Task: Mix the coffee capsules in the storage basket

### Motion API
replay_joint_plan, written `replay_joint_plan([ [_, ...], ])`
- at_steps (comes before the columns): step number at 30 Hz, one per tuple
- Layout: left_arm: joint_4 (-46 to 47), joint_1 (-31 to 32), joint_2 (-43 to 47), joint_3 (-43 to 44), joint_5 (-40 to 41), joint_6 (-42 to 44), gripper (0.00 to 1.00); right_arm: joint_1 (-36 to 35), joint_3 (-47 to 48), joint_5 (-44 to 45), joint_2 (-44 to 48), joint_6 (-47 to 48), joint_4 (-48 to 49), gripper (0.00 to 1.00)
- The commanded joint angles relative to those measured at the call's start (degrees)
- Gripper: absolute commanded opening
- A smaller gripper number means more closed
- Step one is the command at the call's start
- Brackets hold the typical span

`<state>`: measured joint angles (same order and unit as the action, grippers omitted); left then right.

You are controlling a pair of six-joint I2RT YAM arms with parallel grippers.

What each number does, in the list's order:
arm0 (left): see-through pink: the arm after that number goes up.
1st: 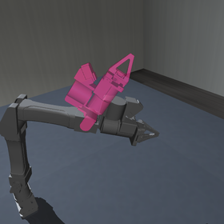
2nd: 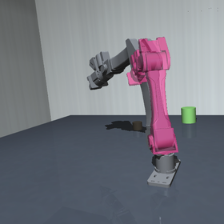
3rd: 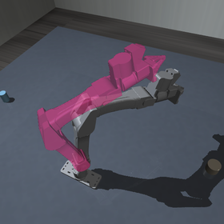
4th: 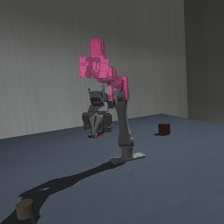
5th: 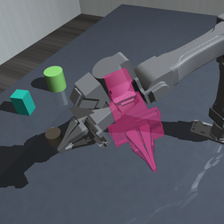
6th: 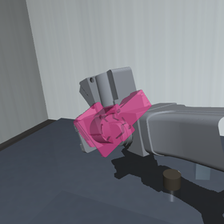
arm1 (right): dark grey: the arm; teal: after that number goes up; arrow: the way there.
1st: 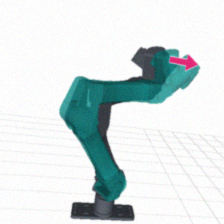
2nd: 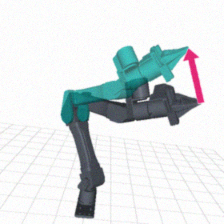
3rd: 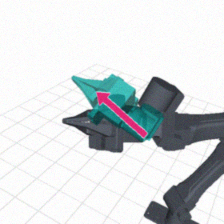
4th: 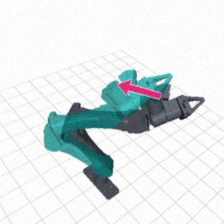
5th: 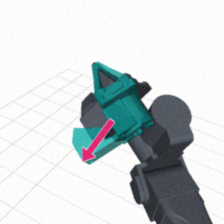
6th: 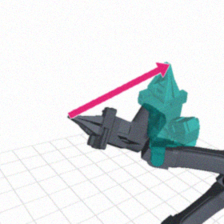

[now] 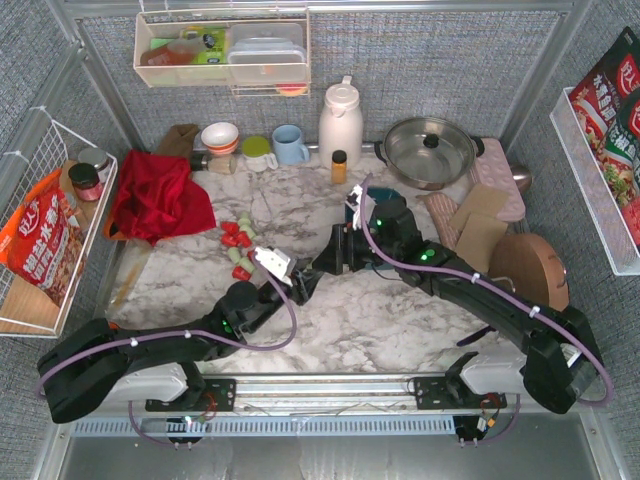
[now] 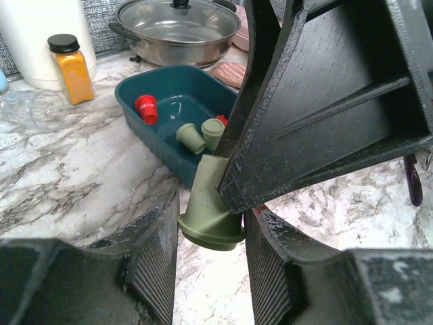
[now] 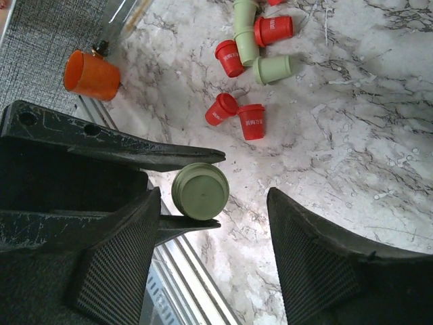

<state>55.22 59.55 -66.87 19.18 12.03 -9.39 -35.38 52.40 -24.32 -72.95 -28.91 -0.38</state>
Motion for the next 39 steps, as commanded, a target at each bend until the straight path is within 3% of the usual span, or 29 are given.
replay_joint_plan([
  [1, 3.9, 0.1, 0.6, 0.3, -0.6, 1.0, 0.33, -0.3, -0.4, -1.6, -0.3, -1.6, 3.1, 0.66],
  [9, 3.9, 0.2, 1.3, 0.2, -0.4, 1.2, 0.34, -0.3, -0.6, -2.7, -1.0, -3.0, 3.8, 0.50],
  [15, 3.8, 0.2, 1.5, 0.1, 0.1, 0.9, 0.38, -0.4, -0.6, -2.8, -1.2, -3.7, 3.6, 0.28],
  [18, 3.4, 0.3, 1.6, 0.2, 1.4, 0.3, 0.52, -0.3, -0.7, -2.5, -1.3, -3.8, 3.6, 0.23],
  [20, 2.6, 0.2, 1.7, 0.3, 3.8, -0.4, 0.69, -0.3, -0.7, -1.9, -1.5, -3.7, 3.4, 0.20],
  [22, 1.7, 0.2, 2.4, 0.0, 6.4, -1.0, 0.96, -0.2, -0.6, -0.3, -1.4, -3.4, 2.9, 0.17],
  [27, -1.1, 0.3, 7.1, -2.6, 10.0, -3.0, 0.99, 1.3, 0.6, 10.7, -0.7, 1.4, -1.2, 0.15],
  [30, -10.7, 0.2, 11.8, -3.1, 16.0, -7.2, 0.99, 2.7, 1.5, 24.5, -0.2, 7.7, -4.7, 0.15],
  [34, -30.7, 0.1, 17.2, -1.7, 27.8, -16.5, 0.99, 4.8, 0.9, 41.8, -1.5, 16.2, -3.1, 0.19],
  [37, -45.6, -0.1, 18.9, -0.5, 34.2, -26.4, 0.99, 7.8, 1.7, 44.9, -4.9, 18.3, -2.1, 0.27],
  [39, -53.0, -1.1, 19.3, -0.1, 35.5, -31.8, 0.99, 9.5, 3.0, 43.1, -7.4, 17.5, -2.5, 0.39],
])
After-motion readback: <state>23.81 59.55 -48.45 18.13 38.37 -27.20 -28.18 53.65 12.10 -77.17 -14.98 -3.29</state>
